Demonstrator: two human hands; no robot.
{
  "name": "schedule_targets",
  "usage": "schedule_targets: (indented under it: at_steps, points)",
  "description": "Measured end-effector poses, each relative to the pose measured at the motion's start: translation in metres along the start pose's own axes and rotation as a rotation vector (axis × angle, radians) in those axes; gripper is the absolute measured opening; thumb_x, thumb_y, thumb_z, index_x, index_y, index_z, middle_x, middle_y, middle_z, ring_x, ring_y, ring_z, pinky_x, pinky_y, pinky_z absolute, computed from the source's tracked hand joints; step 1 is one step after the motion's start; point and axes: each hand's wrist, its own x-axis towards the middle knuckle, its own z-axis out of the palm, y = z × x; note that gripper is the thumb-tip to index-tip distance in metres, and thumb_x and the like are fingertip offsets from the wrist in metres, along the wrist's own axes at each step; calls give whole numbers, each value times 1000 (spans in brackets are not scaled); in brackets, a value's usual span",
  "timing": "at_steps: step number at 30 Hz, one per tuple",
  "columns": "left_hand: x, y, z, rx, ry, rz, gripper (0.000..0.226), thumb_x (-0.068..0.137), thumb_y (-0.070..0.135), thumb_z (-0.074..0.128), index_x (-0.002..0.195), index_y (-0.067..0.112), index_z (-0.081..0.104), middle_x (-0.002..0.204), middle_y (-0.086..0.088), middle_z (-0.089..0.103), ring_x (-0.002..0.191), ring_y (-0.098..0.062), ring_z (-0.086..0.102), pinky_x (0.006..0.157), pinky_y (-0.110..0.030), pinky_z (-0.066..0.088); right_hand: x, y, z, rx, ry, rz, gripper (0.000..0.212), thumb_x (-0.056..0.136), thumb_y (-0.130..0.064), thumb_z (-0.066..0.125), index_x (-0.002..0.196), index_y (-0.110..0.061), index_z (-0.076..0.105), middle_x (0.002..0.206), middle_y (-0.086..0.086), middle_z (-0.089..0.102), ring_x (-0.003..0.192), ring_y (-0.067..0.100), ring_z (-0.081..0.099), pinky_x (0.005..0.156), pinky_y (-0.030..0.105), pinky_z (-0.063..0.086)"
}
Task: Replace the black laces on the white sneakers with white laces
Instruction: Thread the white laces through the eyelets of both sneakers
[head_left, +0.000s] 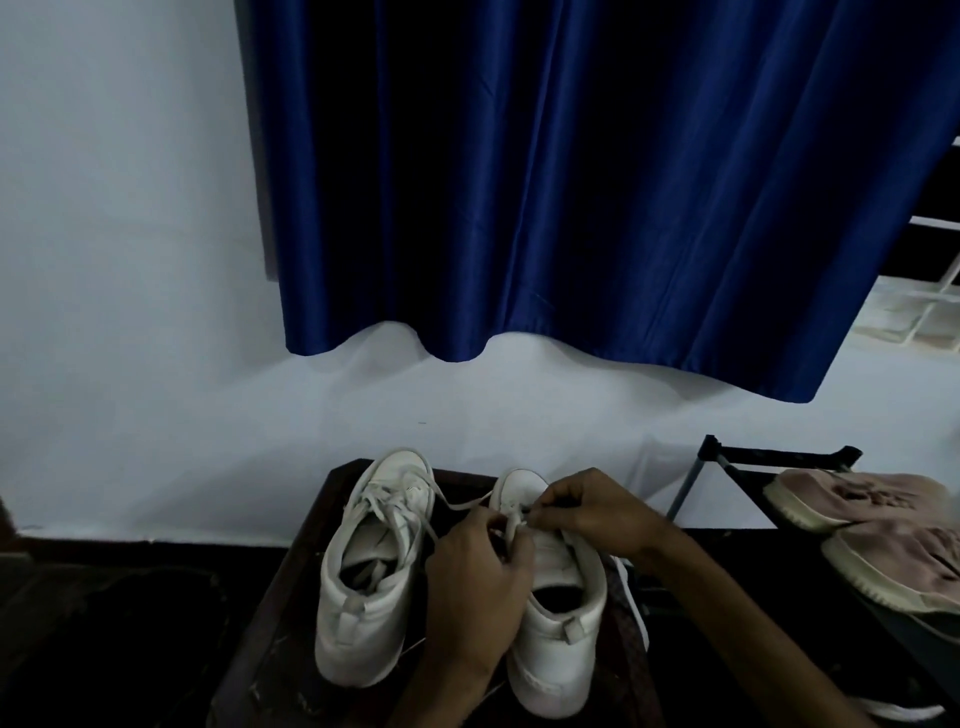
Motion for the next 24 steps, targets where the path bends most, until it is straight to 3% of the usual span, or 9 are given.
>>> schedule_targets:
  at_steps: [3, 7, 10, 13, 17, 24]
  points:
    - [1, 0, -1, 3, 7, 1, 21, 87, 40, 59, 98, 24, 66, 92, 2, 71, 91, -16, 65, 76, -29, 46, -2, 1, 1, 113, 24, 31, 10, 84, -7, 71, 86, 2, 76, 91, 23, 72, 80, 20, 65, 84, 41, 54]
    - [2, -3, -1, 19, 25, 7, 18, 89, 36, 56, 93, 21, 66, 88, 0, 71, 87, -20, 66, 73, -32, 45, 0, 2, 10, 75, 78, 35, 9, 80, -20, 75, 78, -13, 79, 84, 21, 73, 76, 26, 67, 82, 45, 54]
    - [2, -3, -2, 0, 16, 4, 31, 84, 44, 46, 88, 21, 66, 84, 2, 71, 83, -19, 65, 71, -32, 47, 1, 1, 13, 65, 110, 50, 9, 80, -22, 75, 76, -14, 78, 71, 10, 71, 63, 10, 60, 69, 36, 51]
    - [2, -4, -3, -14, -3, 0, 36, 81, 47, 43, 85, 20, 66, 79, 3, 70, 79, -17, 65, 69, -32, 47, -1, 1, 16, 100, 148, 70, 9, 80, -22, 75, 74, -16, 78, 65, 5, 68, 58, 6, 55, 64, 29, 48]
    - [1, -2, -3, 10, 11, -2, 20, 89, 37, 56, 85, 20, 66, 78, 3, 69, 76, -15, 64, 63, -25, 36, -4, 3, 22, 100, 219, 71, 9, 80, -22, 75, 72, -17, 78, 64, -2, 69, 58, 3, 56, 65, 27, 48]
    - [4, -3, -5, -22, -20, -45, 19, 93, 21, 52, 76, 19, 61, 68, 7, 60, 61, -4, 51, 60, -26, 33, -4, -1, 19, 47, 161, 64, 11, 78, -21, 77, 71, -13, 78, 64, 1, 70, 57, 1, 54, 65, 25, 46]
